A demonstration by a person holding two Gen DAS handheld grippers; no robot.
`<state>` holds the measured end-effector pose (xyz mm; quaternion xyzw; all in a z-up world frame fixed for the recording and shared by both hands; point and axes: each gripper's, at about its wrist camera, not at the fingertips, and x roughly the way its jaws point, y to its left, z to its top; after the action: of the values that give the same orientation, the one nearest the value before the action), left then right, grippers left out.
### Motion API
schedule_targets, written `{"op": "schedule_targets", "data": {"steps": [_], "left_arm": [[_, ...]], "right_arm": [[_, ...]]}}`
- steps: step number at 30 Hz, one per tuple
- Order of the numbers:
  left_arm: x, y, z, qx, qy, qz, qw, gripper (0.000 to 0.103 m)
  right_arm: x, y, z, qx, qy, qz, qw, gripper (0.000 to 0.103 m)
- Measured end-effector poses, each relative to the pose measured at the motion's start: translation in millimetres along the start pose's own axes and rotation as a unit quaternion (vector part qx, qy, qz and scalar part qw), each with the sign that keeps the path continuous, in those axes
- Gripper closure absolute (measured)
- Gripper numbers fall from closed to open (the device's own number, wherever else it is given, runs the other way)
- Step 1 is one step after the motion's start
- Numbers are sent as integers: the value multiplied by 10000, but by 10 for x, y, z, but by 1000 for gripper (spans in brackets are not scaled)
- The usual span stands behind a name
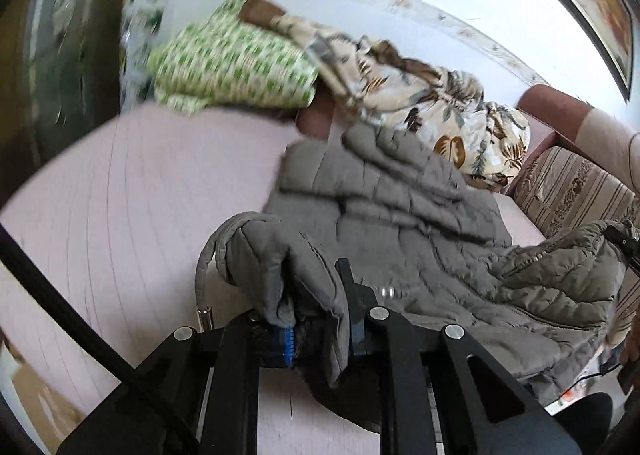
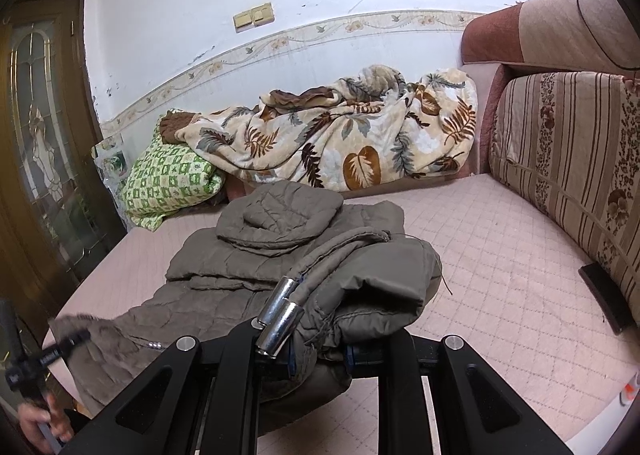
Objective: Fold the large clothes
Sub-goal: 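Grasp the other side edge with the left tool and fold it over the body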
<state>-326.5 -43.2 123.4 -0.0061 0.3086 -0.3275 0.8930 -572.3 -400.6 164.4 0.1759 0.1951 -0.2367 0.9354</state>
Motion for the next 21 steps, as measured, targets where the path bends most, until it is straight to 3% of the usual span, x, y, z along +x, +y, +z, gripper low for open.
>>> {"op": "schedule_targets", "data": {"steps": [10, 21], "left_arm": [[234, -367, 764, 912, -542, 135, 9943, 86], [875, -584, 1371, 1005, -624, 237, 9927, 86]], "right_arm": [[153, -78, 306, -184, -114, -61, 9997, 86], [697, -132, 828, -218, -205, -60, 9995, 86]]}}
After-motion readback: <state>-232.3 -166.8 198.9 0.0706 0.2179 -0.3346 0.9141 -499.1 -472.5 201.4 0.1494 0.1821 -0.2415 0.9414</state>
